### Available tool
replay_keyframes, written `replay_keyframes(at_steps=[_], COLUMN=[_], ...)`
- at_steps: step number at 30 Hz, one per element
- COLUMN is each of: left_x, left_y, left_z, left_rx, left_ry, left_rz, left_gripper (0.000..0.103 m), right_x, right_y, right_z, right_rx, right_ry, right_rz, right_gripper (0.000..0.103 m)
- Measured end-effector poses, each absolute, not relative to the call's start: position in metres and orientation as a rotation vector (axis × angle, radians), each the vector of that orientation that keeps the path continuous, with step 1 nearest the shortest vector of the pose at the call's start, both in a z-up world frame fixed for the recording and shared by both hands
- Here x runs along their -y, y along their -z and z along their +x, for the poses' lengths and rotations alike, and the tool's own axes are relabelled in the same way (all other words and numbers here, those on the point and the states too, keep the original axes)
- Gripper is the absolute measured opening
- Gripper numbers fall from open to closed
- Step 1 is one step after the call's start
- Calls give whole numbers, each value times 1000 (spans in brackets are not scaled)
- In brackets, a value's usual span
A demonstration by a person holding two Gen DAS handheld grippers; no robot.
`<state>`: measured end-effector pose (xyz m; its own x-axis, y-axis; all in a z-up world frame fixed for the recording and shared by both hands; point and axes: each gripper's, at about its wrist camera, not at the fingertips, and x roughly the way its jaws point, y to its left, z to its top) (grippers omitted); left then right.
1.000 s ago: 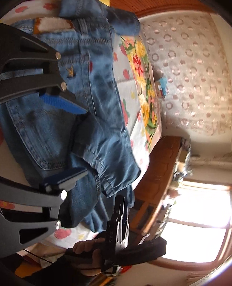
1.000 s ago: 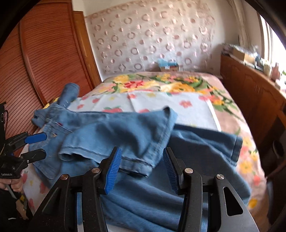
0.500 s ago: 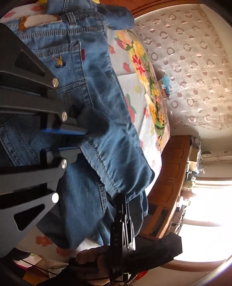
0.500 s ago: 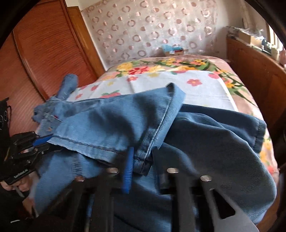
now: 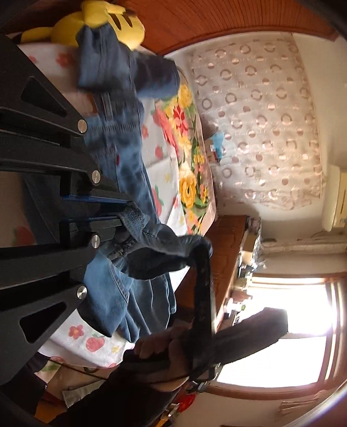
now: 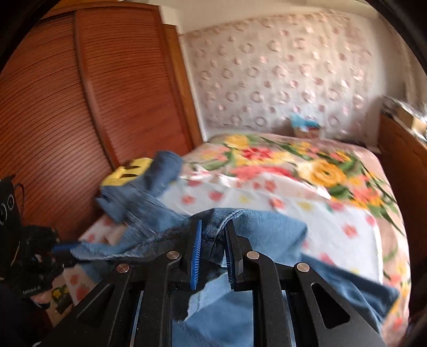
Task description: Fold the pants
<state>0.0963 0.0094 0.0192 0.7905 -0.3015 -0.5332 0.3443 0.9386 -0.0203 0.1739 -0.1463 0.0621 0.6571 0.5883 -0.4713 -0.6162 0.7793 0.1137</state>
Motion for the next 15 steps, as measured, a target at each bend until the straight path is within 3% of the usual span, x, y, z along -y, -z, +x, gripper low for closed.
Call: replay_keyframes(at_steps=[13, 15], left_x=[-89, -93], left_y=[40, 44], left_z=[80, 82], left_rx=[-689, -696], left_ry=[181, 158], left_rz=[-28, -34], left_gripper=[9, 10], right_x=[13, -1], right_y=[-47, -39], right_z=[244, 255], right_rx=[-611, -635], right_ry=[-829, -822], right_rz=[-168, -195], right_gripper=[17, 23])
